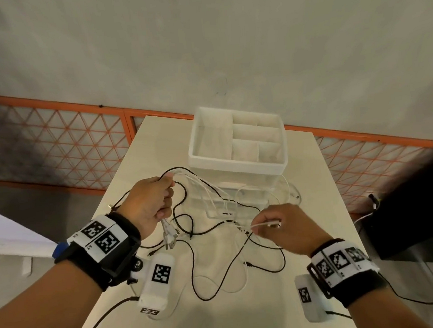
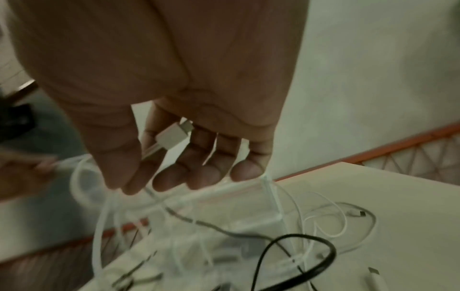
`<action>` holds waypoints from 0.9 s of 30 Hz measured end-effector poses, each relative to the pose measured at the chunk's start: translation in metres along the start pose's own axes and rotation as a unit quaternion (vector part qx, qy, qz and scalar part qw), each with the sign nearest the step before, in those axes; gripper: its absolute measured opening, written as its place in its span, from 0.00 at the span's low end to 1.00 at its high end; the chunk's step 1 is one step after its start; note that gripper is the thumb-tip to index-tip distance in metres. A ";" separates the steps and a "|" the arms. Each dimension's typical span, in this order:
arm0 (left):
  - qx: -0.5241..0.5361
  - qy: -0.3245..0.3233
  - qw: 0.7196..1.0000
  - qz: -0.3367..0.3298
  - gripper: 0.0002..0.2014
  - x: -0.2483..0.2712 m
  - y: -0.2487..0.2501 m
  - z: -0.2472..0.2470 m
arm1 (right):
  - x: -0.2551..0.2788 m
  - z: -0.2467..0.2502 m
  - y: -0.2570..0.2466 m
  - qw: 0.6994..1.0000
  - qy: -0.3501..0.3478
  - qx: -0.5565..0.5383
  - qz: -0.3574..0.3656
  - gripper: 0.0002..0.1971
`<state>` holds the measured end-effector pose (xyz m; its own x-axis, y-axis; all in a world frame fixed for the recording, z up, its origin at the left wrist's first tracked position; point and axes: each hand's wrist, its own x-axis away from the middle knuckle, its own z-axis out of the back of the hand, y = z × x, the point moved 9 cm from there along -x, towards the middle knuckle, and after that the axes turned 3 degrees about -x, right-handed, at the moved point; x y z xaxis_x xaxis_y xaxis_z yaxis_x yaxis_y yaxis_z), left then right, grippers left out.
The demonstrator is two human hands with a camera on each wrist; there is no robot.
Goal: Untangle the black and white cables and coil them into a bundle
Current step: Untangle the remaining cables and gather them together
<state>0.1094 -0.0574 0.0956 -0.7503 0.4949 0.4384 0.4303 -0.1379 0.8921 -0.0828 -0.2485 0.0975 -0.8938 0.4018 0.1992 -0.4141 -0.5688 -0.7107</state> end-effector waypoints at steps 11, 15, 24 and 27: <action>-0.020 -0.003 1.000 0.001 0.12 0.005 -0.006 0.004 | 0.019 -0.070 0.111 0.968 -0.056 0.168 -0.177 0.12; -0.024 -0.030 0.999 0.008 0.11 0.009 -0.009 -0.008 | 0.022 -0.100 0.116 0.937 -0.081 0.309 -0.145 0.15; -0.012 -0.113 0.993 -0.023 0.14 0.017 0.009 -0.032 | 0.005 0.008 -0.031 0.997 0.057 -0.015 0.056 0.05; 0.005 -0.185 0.982 -0.027 0.13 0.028 0.013 -0.054 | 0.011 0.017 -0.083 0.990 0.053 -0.063 0.114 0.05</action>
<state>0.0672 -0.0917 0.1253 -0.5387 0.7795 0.3197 0.4019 -0.0958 0.9107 -0.0614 -0.2093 0.1703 -0.9359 0.3495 -0.0437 -0.1724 -0.5628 -0.8084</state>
